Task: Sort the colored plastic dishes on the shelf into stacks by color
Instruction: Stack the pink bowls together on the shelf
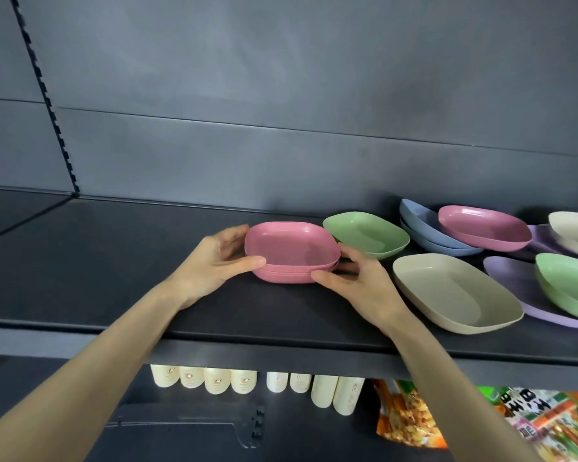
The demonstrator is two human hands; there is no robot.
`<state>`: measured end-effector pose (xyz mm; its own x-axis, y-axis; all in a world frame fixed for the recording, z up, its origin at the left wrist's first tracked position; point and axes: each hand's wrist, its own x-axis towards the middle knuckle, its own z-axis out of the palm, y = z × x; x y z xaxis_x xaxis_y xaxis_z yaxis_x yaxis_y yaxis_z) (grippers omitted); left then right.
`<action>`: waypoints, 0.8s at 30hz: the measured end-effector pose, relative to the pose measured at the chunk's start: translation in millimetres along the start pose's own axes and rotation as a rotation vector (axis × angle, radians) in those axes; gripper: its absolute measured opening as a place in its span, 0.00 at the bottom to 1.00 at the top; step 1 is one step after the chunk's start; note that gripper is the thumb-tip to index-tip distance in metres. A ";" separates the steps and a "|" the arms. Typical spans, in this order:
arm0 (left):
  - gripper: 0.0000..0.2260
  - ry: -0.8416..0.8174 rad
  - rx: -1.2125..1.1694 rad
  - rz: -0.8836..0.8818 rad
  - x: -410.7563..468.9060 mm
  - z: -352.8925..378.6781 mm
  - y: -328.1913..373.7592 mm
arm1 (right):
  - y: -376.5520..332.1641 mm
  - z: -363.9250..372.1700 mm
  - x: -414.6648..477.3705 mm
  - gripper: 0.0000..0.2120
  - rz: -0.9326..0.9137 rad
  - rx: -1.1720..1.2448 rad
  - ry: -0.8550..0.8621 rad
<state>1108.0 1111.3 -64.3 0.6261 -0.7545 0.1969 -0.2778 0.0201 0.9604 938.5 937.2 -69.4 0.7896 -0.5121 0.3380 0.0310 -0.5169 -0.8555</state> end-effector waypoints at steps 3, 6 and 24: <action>0.31 -0.014 -0.024 0.007 0.0 0.6 0.0 | 1.4 0.6 0.5 0.25 0.000 -0.017 -0.013; 0.27 -0.034 -0.021 0.002 0.4 0.3 -1.9 | 2.5 0.3 0.7 0.24 0.003 -0.030 -0.023; 0.30 0.133 0.306 0.108 -3.7 9.1 22.8 | -22.2 -13.1 -4.0 0.16 0.089 -0.245 -0.137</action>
<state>1092.8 1108.5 -45.0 0.6648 -0.6665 0.3374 -0.5409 -0.1179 0.8328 926.6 941.8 -46.6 0.8587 -0.4737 0.1958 -0.1774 -0.6330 -0.7536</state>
